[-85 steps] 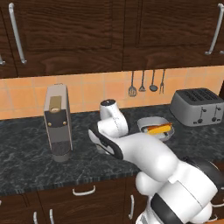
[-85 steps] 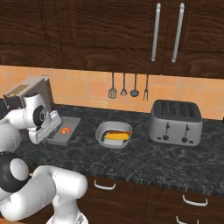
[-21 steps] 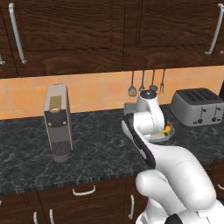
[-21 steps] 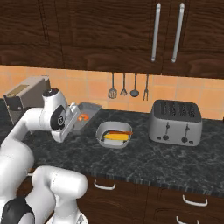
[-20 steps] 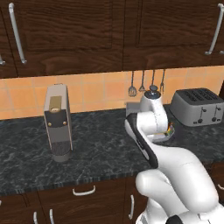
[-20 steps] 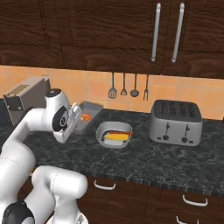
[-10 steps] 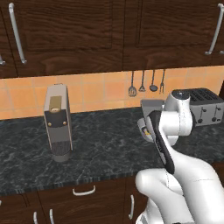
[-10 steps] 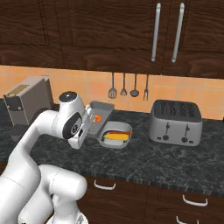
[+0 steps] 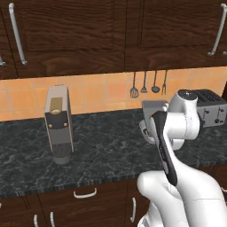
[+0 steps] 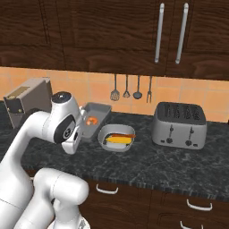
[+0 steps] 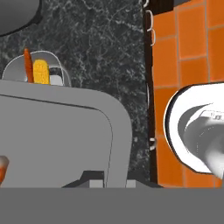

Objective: Take the meat container that has the shrimp and place it on the second highest rack of the freezer. Then take the vegetable container that has the carrot and corn and place it on the highest rack of the freezer.

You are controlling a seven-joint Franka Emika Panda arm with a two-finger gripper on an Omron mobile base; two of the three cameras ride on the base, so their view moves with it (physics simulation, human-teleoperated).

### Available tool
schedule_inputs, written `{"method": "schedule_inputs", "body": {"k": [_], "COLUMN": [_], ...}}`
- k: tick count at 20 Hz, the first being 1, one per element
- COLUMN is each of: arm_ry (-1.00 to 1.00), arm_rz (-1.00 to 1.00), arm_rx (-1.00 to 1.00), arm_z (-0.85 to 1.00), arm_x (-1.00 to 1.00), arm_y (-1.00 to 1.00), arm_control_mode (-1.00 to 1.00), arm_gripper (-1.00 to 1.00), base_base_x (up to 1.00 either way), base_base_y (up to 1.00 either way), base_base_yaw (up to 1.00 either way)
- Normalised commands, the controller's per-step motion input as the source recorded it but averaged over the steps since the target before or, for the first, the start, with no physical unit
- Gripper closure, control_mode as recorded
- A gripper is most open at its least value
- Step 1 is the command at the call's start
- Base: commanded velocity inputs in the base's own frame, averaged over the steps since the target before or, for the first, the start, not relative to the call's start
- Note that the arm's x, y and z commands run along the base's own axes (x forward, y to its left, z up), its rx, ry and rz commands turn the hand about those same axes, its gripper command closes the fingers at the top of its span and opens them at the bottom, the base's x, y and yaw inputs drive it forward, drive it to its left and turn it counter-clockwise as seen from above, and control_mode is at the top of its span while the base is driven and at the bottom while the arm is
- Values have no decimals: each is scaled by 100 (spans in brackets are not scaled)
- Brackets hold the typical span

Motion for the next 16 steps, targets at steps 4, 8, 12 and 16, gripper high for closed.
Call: {"method": "schedule_inputs", "body": {"k": [4,8,12,16], "arm_ry": [0,0,0,0], "arm_rz": [14,6,-2,-4], "arm_rx": [0,0,0,0], "arm_z": [41,6,4,9], "arm_x": [-16,-44,-36,-33], "arm_y": [6,-5,0,0], "arm_control_mode": [-100,-100,-100,-100], "arm_gripper": [100,100,100,100], "base_base_x": [0,0,0,0], "base_base_y": [0,0,0,0], "base_base_yaw": [0,0,0,0]}}
